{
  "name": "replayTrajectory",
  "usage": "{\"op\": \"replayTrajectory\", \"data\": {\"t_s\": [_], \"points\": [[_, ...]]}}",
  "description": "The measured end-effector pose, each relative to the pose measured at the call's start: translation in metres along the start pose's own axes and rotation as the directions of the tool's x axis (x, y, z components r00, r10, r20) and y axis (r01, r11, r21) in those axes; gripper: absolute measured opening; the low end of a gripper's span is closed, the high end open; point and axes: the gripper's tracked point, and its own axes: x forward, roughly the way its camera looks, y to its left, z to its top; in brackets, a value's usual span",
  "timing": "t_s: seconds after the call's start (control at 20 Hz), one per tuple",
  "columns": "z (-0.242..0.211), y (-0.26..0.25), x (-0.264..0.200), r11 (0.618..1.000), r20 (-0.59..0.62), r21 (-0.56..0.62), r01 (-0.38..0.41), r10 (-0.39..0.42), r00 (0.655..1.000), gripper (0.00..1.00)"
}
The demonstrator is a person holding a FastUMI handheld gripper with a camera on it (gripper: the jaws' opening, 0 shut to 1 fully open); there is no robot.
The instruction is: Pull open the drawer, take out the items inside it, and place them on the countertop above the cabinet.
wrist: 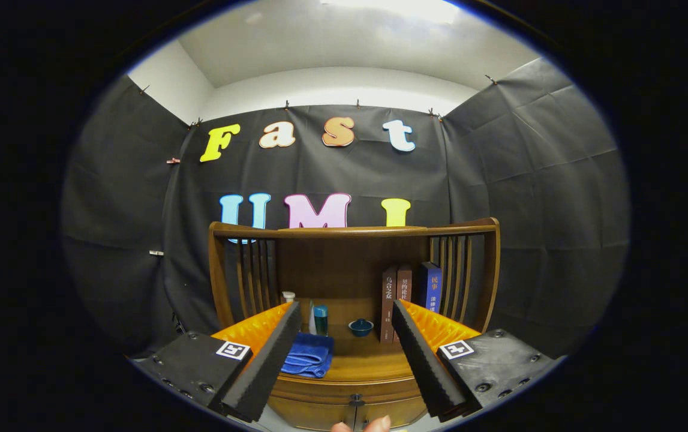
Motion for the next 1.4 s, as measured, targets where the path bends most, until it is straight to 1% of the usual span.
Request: {"op": "replayTrajectory", "data": {"t_s": [0.15,0.3,0.5,0.7,0.85,0.95,1.1,1.25,1.4], "points": [[-0.018,0.004,-0.003,1.000,0.008,-0.004,-0.006,0.006,1.000,0.99],[-0.052,0.007,-0.006,1.000,0.001,-0.020,-0.022,0.022,1.000,0.99],[-0.118,0.007,-0.004,0.999,-0.024,-0.033,-0.015,0.014,1.000,0.99],[-0.184,-0.003,0.000,0.999,-0.009,-0.033,0.003,-0.004,1.000,0.99],[-0.236,-0.012,0.006,1.000,-0.025,-0.011,0.006,-0.006,1.000,0.99],[-0.261,-0.018,0.013,0.999,-0.016,-0.028,0.016,-0.016,1.000,0.99],[-0.290,-0.019,0.028,0.999,-0.038,-0.033,0.006,-0.007,0.999,0.99],[-0.303,-0.025,0.050,1.000,-0.065,-0.018,0.023,-0.024,0.998,0.99],[-0.313,-0.025,0.049,0.999,-0.089,-0.019,0.029,-0.030,0.996,0.99]]}}
